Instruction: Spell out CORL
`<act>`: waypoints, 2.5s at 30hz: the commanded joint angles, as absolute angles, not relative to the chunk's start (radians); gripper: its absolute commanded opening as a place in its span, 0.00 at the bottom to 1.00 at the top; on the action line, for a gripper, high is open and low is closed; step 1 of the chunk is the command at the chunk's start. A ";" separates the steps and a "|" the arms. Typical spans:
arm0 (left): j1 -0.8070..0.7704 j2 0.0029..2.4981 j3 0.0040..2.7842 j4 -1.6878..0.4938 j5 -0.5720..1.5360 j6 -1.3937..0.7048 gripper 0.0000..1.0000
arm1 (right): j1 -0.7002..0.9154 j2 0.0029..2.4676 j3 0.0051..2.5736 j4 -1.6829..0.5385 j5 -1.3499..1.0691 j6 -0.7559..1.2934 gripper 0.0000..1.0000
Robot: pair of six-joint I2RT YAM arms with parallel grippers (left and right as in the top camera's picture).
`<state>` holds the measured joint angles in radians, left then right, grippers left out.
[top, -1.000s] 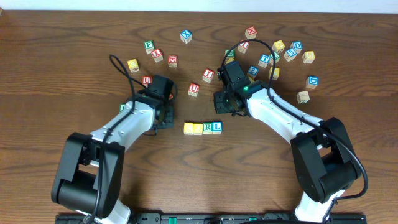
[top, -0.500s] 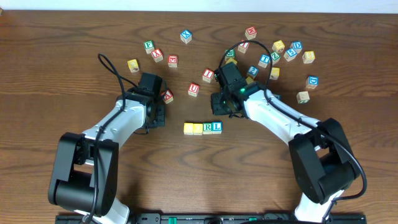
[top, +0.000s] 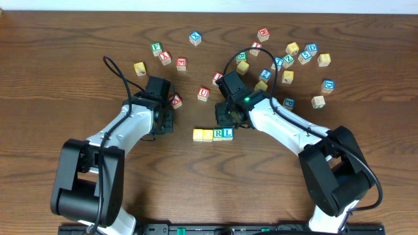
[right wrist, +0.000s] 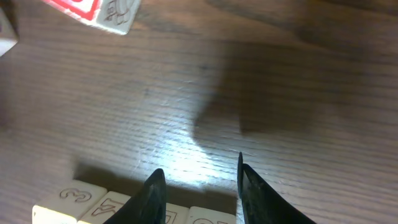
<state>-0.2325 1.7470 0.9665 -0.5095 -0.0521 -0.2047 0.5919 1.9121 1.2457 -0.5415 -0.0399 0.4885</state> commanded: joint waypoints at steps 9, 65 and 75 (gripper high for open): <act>-0.229 1.751 0.978 -0.497 -0.065 -0.187 0.07 | 0.635 1.917 1.242 -0.532 0.244 0.687 0.35; -0.110 1.750 0.979 -0.489 0.012 -0.141 0.07 | 0.727 1.917 1.242 -0.591 0.178 0.762 0.34; -0.110 1.750 0.978 -0.490 0.012 -0.141 0.08 | 0.727 1.917 1.242 -0.595 0.182 0.715 0.33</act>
<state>-0.1139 1.7470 0.9665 -0.4866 0.0021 -0.1558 0.7235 1.9121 1.2457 -0.5972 0.1577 0.7475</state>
